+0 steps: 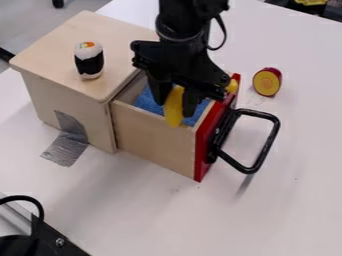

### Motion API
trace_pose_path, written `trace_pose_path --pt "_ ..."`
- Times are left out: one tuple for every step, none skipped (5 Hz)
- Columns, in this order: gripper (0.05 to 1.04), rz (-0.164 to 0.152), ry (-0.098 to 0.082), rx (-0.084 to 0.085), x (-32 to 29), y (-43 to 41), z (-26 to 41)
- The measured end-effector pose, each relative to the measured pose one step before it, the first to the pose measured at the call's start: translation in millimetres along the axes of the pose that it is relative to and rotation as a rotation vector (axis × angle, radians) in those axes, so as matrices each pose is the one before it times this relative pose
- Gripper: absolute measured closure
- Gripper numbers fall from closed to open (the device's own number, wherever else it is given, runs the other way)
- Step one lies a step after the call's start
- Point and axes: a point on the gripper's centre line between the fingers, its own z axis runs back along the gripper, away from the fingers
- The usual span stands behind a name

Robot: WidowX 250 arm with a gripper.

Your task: Put the banana inside the drawer

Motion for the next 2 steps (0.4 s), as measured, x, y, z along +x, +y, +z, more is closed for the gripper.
trace_pose_path --pt "0.6 0.0157 0.0296 0.0043 1.69 4.87 -11.41" --pt "0.634 -0.0063 0.0376 0.009 -2.71 4.91 -8.1"
